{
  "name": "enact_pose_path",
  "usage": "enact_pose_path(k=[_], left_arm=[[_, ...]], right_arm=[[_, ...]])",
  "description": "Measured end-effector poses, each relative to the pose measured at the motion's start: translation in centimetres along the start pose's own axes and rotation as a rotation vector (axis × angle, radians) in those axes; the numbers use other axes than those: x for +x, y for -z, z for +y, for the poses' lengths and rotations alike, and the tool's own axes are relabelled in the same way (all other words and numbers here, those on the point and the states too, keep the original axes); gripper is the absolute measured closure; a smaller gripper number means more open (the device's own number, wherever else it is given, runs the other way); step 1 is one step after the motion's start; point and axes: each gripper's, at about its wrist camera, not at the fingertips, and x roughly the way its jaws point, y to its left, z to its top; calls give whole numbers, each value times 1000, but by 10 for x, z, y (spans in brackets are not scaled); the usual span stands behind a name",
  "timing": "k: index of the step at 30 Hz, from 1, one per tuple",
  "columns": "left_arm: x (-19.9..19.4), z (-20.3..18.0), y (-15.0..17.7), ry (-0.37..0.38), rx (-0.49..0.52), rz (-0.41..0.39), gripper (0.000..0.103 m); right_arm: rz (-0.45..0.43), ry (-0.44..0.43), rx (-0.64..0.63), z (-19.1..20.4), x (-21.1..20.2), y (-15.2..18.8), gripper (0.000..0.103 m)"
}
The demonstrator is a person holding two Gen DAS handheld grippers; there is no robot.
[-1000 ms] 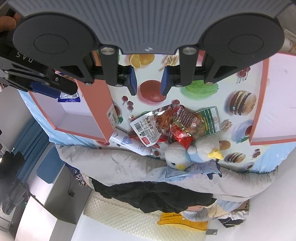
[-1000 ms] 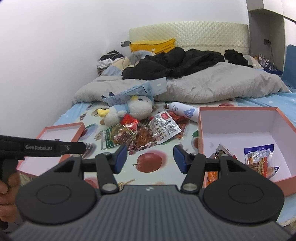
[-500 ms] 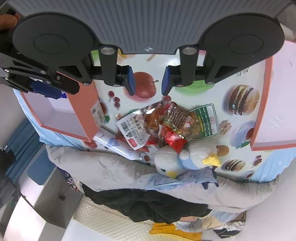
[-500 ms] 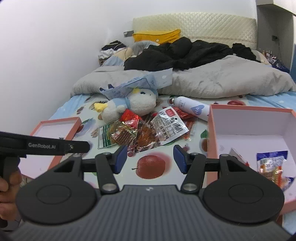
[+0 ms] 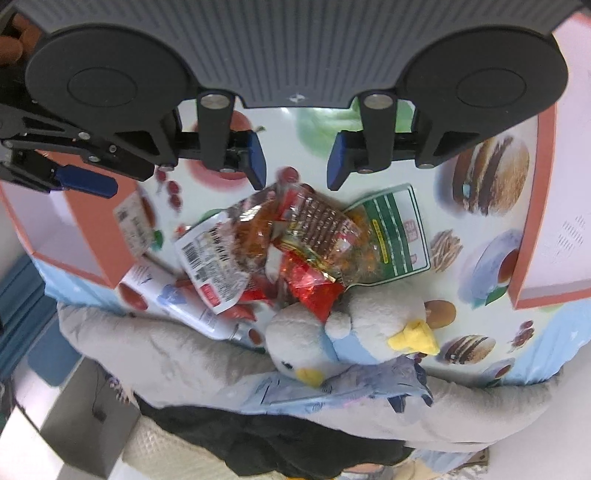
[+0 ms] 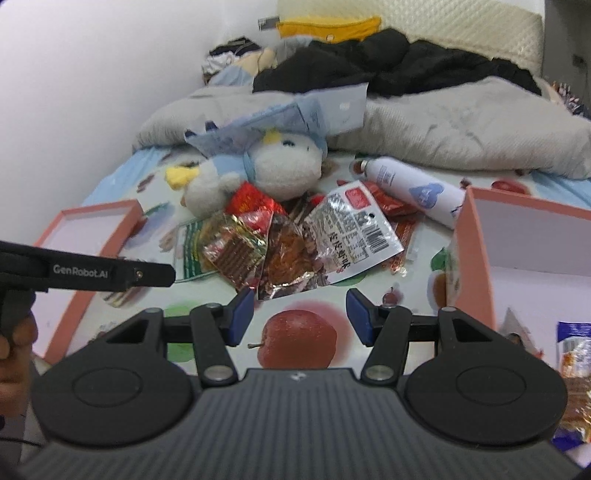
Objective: Organize snacks
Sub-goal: 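Grasp a clear snack packet with the left tool while the right tool grasps a brown packet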
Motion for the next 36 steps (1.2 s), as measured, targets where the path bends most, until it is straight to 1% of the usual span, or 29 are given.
enact_pose_path(k=[3, 5, 7, 9, 11, 15, 18, 21, 24, 27, 30, 31, 32, 35, 36], left_arm=[[21, 7, -10, -4, 25, 16, 61], [34, 13, -17, -9, 35, 18, 61], [44, 17, -24, -7, 41, 22, 61], [56, 21, -30, -12, 53, 19, 61], [69, 26, -37, -21, 55, 17, 61], [90, 36, -48, 5, 59, 27, 61], [103, 41, -53, 12, 63, 42, 61], [111, 47, -55, 33, 44, 52, 61], [115, 53, -57, 37, 25, 55, 61], [116, 55, -57, 39, 19, 53, 61], [118, 56, -56, 48, 22, 65, 61], [118, 57, -55, 57, 18, 70, 61], [119, 58, -54, 67, 8, 75, 61], [120, 58, -53, 87, -15, 87, 61], [121, 59, -52, 98, -29, 94, 61]], right_arm=[[29, -12, -15, -1, 23, -4, 44], [38, -20, -22, -3, 35, -7, 37], [45, -25, -33, -4, 48, -10, 23], [48, -28, -47, -4, 61, -13, 18], [58, -28, -67, -5, 75, -18, 18], [70, -41, -119, -2, 103, -28, 17], [64, -30, -137, 1, 122, -33, 15], [73, -15, -168, 4, 142, -35, 15], [72, -10, -203, 8, 157, -33, 15], [112, 0, -234, 11, 170, -27, 16], [115, -19, -214, 10, 173, -22, 27], [111, -23, -213, 10, 172, -21, 33], [113, -34, -212, 10, 171, -21, 35], [122, -45, -194, 8, 167, -21, 46], [122, -50, -183, 8, 166, -21, 51]])
